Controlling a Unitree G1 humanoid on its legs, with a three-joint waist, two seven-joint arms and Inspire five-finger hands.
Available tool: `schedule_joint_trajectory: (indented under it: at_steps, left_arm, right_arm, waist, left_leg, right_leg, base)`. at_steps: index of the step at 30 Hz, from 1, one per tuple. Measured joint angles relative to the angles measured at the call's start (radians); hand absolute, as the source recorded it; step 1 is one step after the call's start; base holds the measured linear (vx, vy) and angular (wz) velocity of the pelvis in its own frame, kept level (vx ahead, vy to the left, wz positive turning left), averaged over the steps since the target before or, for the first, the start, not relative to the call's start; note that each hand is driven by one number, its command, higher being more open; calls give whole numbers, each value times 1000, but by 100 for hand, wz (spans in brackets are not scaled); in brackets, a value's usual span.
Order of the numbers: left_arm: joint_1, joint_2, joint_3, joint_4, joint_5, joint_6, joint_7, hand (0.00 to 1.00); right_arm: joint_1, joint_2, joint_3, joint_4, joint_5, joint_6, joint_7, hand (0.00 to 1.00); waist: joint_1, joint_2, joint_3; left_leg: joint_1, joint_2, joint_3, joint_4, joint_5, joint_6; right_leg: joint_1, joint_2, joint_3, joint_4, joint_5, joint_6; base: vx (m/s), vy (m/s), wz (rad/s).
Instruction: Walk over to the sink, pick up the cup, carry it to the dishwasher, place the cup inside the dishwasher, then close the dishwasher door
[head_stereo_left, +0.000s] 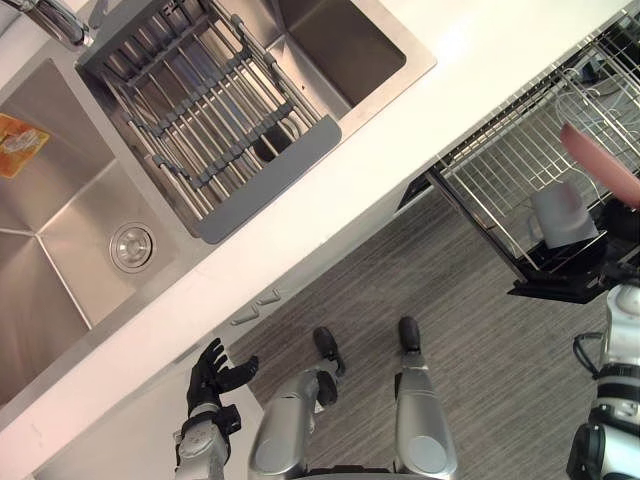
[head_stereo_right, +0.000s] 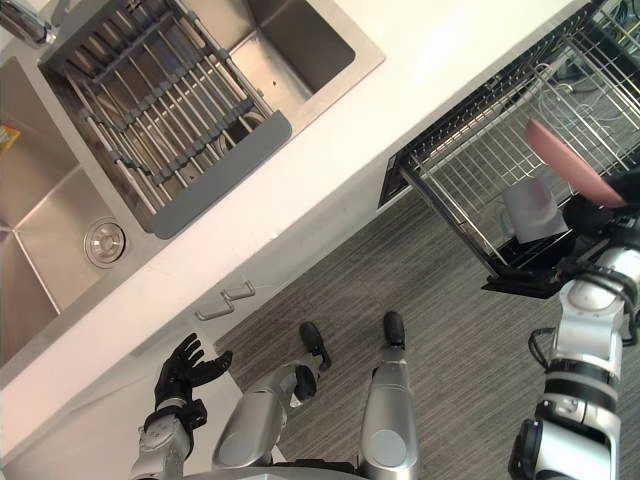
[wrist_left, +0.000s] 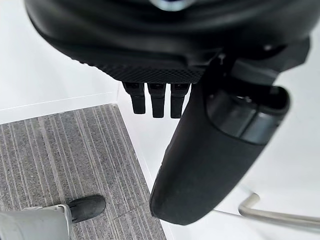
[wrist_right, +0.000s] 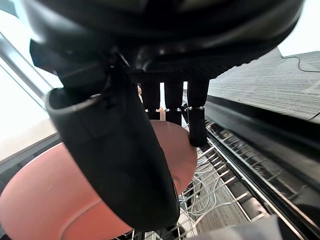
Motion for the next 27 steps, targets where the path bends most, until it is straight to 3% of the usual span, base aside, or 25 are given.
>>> schedule_joint_trajectory:
  at_steps: [2, 3, 14, 27]
  left_arm:
    - [-13, 0, 0, 5, 0, 0, 1, 90]
    - [-22, 0, -1, 4, 0, 0, 1, 90]
    - [-90, -10, -17, 3, -27, -2, 17, 90]
    - [-99, -10, -16, 3, -32, -2, 21, 90]
  right_arm:
    - [-48, -27, 3, 38, 15, 3, 0, 30]
    - [-78, -41, 3, 64, 22, 6, 0, 90]
    - [-178, -73, 1, 140, 94, 60, 0, 90]
    - [-217, -73, 4, 139, 160, 56, 4, 90]
  waist:
    - [2, 0, 2]
    - [3, 1, 5]
    - [13, 8, 27]
    - [24, 5, 28]
  left_leg:
    - [-6, -1, 3, -6, 5, 1]
    - [-6, 0, 3, -7, 6, 1]
    - [-26, 5, 3, -5, 13, 0]
    - [-38, 7, 8, -5, 18, 3]
  right_leg:
    - [-9, 0, 2, 0, 5, -1]
    - [-10, 1, 2, 0, 6, -2]
    - [-29, -1, 1, 0, 15, -4]
    - [-43, 1, 6, -1, 30, -4]
  base:
    - [0, 0, 0]
    - [0, 0, 0]
    - [0, 0, 0]
    - [2, 3, -1]
